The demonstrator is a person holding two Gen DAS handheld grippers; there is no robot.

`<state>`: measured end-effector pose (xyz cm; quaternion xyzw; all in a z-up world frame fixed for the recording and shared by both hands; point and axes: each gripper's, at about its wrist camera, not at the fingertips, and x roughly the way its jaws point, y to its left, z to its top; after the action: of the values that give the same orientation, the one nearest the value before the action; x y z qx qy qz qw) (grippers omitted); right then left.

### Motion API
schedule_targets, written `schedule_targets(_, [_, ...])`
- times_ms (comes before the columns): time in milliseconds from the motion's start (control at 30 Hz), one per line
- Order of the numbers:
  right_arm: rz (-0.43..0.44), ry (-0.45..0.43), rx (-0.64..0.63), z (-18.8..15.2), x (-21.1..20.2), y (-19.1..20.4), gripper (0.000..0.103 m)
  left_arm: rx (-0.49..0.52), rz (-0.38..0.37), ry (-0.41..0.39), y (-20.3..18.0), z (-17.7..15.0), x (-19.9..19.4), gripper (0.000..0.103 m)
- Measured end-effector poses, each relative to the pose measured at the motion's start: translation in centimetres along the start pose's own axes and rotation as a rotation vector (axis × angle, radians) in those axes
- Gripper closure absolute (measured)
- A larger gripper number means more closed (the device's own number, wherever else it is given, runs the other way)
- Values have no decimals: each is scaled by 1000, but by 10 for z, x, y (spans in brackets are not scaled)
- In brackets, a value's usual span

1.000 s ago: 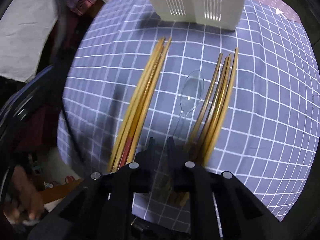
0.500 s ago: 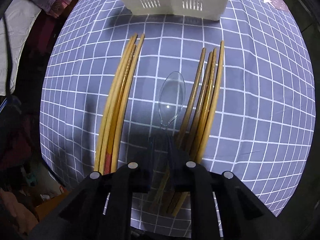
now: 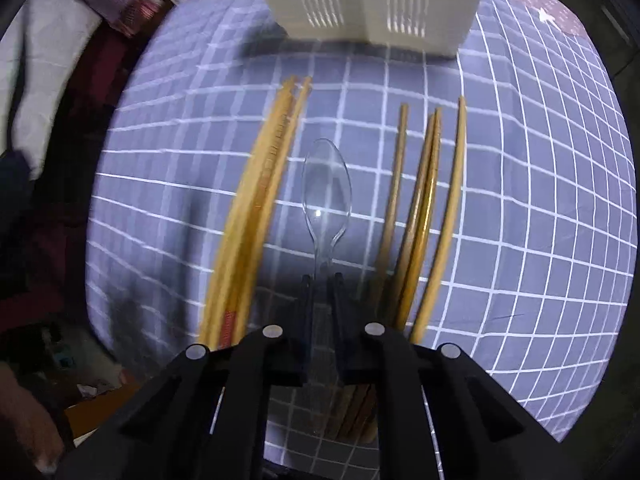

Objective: Organize utensils
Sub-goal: 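Carry fork and spoon over the white holder and open both tools to drop them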

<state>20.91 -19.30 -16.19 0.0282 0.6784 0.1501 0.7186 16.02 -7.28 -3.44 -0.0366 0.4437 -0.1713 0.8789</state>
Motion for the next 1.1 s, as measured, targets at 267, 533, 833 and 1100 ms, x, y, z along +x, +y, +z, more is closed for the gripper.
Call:
schedule_targets(267, [89, -396, -94, -21, -100, -5, 93, 11, -49, -184, -13, 54, -34, 94])
schedule_targets(533, [68, -836, -164, -17, -195, -6, 93, 46, -19, -491, -27, 125, -37, 94])
schedule_targets(833, [-14, -1057, -152, -17, -240, -29, 93, 92, 55, -593, -28, 163, 24, 94])
schedule_targets(1100, [-12, -1184, -122, 8, -270, -55, 93, 79, 69, -501, -17, 147, 73, 94])
